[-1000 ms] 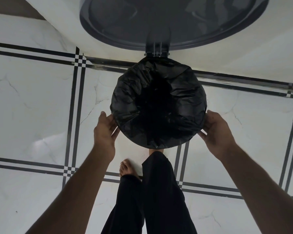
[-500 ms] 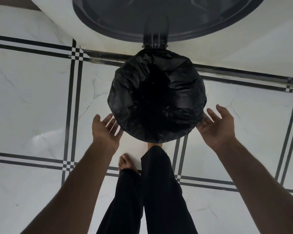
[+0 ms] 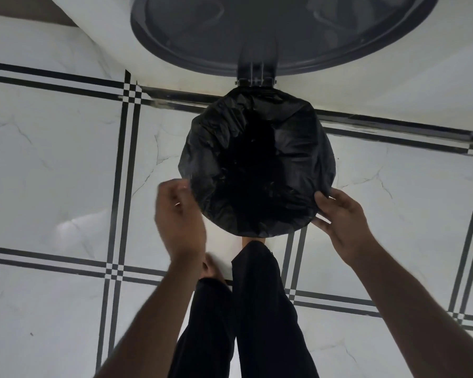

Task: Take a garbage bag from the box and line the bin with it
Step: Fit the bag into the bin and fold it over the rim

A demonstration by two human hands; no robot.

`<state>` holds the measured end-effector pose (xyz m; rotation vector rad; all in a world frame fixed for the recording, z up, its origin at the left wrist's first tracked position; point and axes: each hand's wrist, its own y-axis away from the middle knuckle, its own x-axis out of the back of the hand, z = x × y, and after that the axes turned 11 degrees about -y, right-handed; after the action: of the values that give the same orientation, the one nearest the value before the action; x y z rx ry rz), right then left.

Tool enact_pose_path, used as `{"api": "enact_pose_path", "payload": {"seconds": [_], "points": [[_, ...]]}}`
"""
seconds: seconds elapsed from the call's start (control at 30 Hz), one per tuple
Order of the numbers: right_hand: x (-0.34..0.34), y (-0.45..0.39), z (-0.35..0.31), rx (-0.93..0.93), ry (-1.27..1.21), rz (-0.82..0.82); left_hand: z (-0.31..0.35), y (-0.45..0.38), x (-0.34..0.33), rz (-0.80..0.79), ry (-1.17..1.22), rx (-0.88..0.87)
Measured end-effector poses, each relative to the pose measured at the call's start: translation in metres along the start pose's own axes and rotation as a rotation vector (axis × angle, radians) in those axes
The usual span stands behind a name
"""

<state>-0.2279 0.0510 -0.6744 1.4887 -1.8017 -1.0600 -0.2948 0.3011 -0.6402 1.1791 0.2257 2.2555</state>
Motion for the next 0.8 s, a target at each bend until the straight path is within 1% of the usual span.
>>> {"api": "enact_pose_path", "payload": {"seconds": [0.03, 0.07, 0.17, 0.23, 0.27, 0.33, 0.37, 0.4, 0.47, 0.5, 0.57, 0.63, 0.67, 0.7, 0.77, 0.8], "points": [[0.0, 0.0, 0.0, 0.016, 0.013, -0.005, 0.009, 0.01, -0.007, -0.101, 0.004, -0.143], [0.0, 0.0, 0.0, 0.033, 0.026, -0.009, 0.018, 0.019, -0.018, -0.237, 0.001, -0.227], [0.0, -0.003, -0.004, 0.098, 0.069, -0.039, 0.035, 0.026, -0.079, -0.609, -0.029, -0.303], [0.002, -0.004, -0.005, 0.153, 0.12, -0.064, 0.036, 0.019, -0.137, -0.743, -0.127, -0.325], [0.002, -0.005, -0.005, 0.175, 0.138, -0.074, 0.032, 0.01, -0.164, -0.775, -0.183, -0.289], [0.004, -0.008, -0.004, 0.215, 0.157, -0.081, 0.014, -0.012, -0.219, -0.772, -0.33, -0.207], [0.005, -0.01, -0.003, 0.231, 0.165, -0.083, 0.003, -0.023, -0.243, -0.772, -0.4, -0.219], [0.007, -0.012, -0.002, 0.246, 0.168, -0.095, -0.007, -0.03, -0.26, -0.806, -0.462, -0.25], [0.01, -0.014, 0.0, 0.265, 0.146, -0.126, -0.024, -0.044, -0.283, -0.919, -0.494, -0.325], [0.01, -0.014, 0.001, 0.267, 0.131, -0.139, -0.031, -0.05, -0.289, -0.98, -0.495, -0.323], [0.011, -0.018, 0.003, 0.278, 0.119, -0.157, -0.043, -0.06, -0.294, -0.985, -0.577, -0.351], [0.013, -0.021, 0.005, 0.269, 0.107, -0.151, -0.04, -0.059, -0.278, -0.986, -0.751, -0.4], [0.013, -0.022, 0.006, 0.262, 0.095, -0.14, -0.031, -0.054, -0.264, -1.006, -0.82, -0.389], [0.013, -0.021, 0.006, 0.249, 0.083, -0.125, -0.022, -0.051, -0.251, -1.012, -0.855, -0.389], [0.011, -0.02, 0.006, 0.211, 0.091, -0.091, -0.001, -0.04, -0.215, -0.98, -0.832, -0.348], [0.01, -0.016, 0.002, 0.194, 0.102, -0.074, 0.012, -0.03, -0.194, -0.967, -0.847, -0.355]]}}
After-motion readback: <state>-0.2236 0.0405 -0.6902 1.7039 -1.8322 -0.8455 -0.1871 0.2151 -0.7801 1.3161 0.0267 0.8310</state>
